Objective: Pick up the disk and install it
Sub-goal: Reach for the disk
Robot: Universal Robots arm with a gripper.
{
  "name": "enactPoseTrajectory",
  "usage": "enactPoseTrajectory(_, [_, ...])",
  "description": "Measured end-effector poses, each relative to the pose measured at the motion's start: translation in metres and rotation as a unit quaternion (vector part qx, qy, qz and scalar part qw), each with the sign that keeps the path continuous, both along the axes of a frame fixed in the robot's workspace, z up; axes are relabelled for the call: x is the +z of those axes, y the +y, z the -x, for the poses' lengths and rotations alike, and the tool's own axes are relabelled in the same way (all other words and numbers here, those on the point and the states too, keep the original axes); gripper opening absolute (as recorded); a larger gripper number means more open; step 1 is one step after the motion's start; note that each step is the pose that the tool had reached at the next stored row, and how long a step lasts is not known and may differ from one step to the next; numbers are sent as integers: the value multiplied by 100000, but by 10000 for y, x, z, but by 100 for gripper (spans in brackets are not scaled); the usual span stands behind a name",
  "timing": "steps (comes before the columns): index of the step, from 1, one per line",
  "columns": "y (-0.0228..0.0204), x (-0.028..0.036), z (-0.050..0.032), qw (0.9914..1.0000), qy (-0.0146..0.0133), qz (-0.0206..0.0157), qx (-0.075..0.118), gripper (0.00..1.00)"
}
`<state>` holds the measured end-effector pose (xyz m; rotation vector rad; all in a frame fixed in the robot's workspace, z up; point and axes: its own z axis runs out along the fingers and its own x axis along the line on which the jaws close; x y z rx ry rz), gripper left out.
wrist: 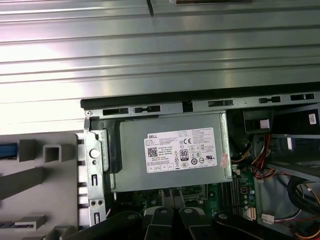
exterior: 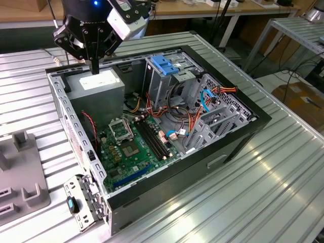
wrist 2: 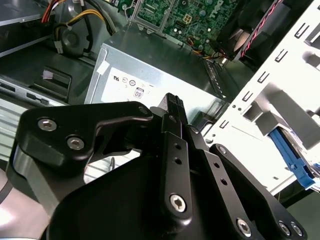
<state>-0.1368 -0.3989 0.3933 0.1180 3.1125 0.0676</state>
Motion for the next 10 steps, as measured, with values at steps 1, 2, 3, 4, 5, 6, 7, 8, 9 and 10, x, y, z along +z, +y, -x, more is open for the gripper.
enactPoseTrajectory(1, [0,0,3,100000,2,1,-1,11])
enactPoseTrajectory(2, [0,0,5,100000,2,1,9,11])
enactPoseTrajectory(3, [0,0,6,100000,1,0,1,11])
enactPoseTrajectory(4, [0,0,6,100000,2,-2,1,11])
enactPoseTrajectory(5, [0,0,7,100000,3,1,0,11])
enactPoseTrajectory(6, [0,0,7,100000,3,1,2,11])
enactPoseTrajectory(7, [0,0,7,100000,4,1,1,11])
enactPoseTrajectory(8, [0,0,7,100000,2,0,-1,11])
enactPoseTrajectory(9, [0,0,7,100000,1,-1,0,11])
enactPoseTrajectory(10, [0,0,7,100000,3,2,0,11])
